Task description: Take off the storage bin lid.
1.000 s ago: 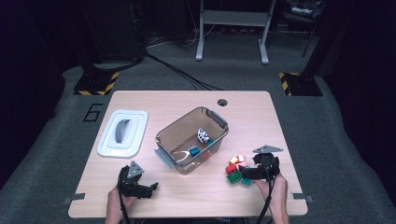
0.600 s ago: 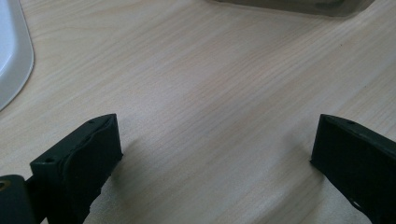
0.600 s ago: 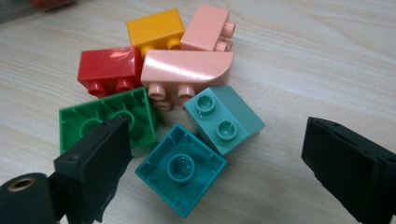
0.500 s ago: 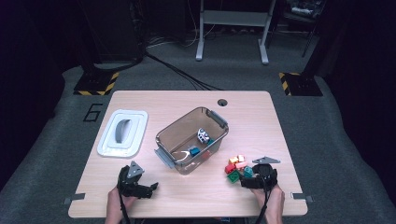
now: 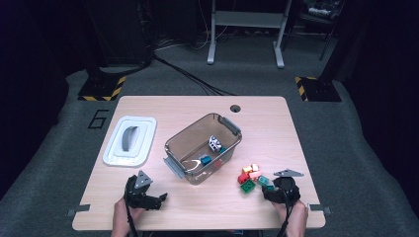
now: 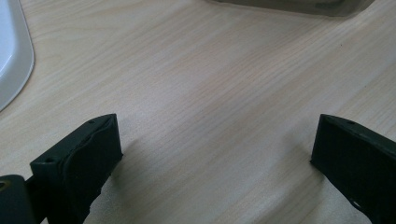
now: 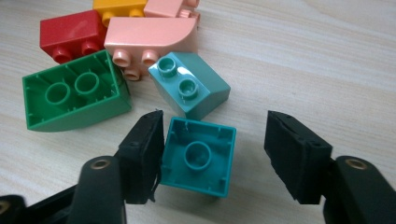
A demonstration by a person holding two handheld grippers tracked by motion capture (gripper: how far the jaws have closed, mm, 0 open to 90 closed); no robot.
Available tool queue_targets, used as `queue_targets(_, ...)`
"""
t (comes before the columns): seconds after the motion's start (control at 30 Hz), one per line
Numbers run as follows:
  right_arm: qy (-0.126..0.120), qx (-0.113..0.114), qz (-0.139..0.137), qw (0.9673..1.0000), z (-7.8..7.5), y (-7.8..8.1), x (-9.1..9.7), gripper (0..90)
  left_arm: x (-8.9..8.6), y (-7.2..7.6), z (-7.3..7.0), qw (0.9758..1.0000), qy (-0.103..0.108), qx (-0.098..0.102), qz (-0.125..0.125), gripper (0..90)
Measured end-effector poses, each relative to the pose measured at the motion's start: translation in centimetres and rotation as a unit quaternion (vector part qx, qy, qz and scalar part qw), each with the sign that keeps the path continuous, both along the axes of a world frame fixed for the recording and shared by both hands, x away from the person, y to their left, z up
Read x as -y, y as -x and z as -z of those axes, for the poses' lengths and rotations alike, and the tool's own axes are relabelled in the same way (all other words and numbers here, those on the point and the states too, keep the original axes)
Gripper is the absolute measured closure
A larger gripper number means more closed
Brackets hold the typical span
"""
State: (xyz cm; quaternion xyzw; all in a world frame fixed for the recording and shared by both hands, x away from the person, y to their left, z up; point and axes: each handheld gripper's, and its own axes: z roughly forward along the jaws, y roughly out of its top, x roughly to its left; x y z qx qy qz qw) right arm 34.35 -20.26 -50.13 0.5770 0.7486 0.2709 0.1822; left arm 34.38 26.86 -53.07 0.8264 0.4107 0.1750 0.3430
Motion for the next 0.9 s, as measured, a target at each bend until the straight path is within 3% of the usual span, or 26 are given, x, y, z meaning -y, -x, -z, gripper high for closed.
queue_targets(0.1,0.003,-0.004,-0.002,1.0,0.2,0.0,0.2,45.5,0.0,0.0,0.0,1.0,0.0,0.0,0.0,1.5)
queue_targets(0.2,0.002,-0.005,-0.005,1.0,0.3,0.2,0.2,57.3,0.0,0.0,0.0,1.0,0.002,0.001,0.0,1.5)
queue_targets(0.43,-0.003,0.003,-0.007,1.0,0.1,0.3,0.7,58.3,0.0,0.0,0.1,1.0,0.003,0.002,-0.001,1.5)
queue_targets(0.7,-0.021,0.017,0.003,0.9996,-1.2,0.5,1.5,58.3,0.0,0.0,0.0,1.0,0.001,0.002,-0.001,1.5)
queue_targets(0.9,-0.021,0.035,-0.007,0.9991,-2.3,0.0,1.8,58.3,0.0,0.0,0.0,1.0,-0.002,0.004,-0.001,1.4)
